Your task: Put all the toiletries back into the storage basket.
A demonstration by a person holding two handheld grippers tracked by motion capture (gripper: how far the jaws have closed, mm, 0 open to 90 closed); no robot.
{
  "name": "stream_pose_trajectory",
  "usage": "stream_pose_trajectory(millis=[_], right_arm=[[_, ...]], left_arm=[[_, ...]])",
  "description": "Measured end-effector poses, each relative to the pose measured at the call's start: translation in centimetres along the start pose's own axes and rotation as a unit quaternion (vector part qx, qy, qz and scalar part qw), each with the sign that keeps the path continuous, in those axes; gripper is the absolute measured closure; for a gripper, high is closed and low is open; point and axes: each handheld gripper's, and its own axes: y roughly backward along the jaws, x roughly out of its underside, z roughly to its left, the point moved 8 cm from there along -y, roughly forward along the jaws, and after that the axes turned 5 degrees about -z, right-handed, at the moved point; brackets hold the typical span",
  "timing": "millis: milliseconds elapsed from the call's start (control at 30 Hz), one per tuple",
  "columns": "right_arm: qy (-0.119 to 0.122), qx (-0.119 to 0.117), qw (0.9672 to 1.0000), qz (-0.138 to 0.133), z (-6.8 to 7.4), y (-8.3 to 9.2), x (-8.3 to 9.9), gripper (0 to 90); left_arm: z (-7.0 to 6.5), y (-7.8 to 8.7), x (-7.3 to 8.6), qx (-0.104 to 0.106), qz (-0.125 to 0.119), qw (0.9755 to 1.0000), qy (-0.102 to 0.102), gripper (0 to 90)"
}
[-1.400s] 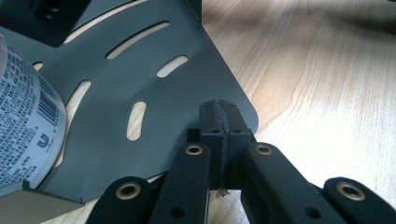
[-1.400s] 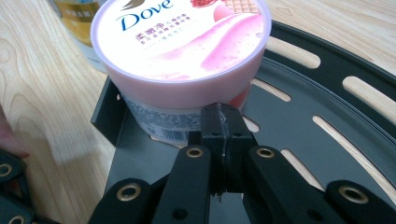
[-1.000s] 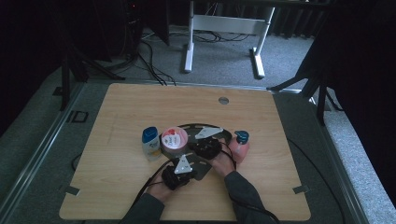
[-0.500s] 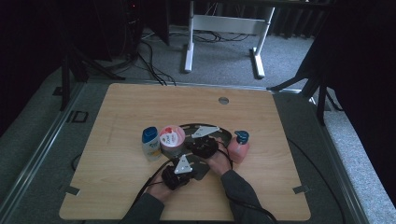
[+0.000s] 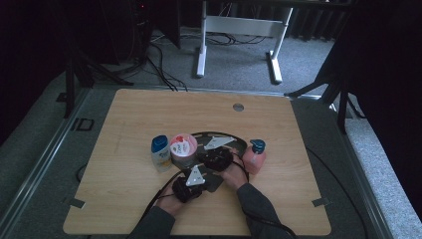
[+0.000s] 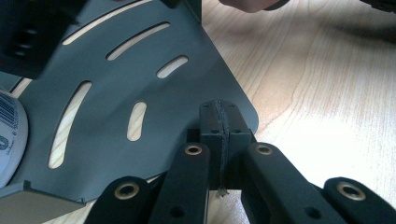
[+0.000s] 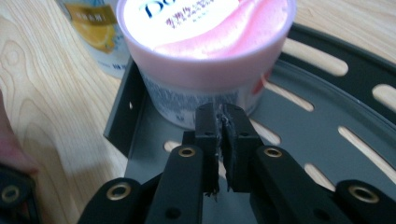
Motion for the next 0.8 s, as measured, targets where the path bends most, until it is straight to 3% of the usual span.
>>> stream_pose_trajectory(millis=[433, 800], right_arm=[[-0.005, 0.013, 0.9999, 0.010, 0.2, 1.8, 1.7, 76.1], [-0.010, 0.018, 0.9997, 0.011, 0.3, 3.5, 3.0, 70.6]], left_arm=[[-0.1, 0.3, 0.1, 0.023, -0.003, 0.9997, -0.001, 72.6], [-0.1, 0.9, 0.2, 0.030, -0.002, 0.9995, 0.010, 67.2]])
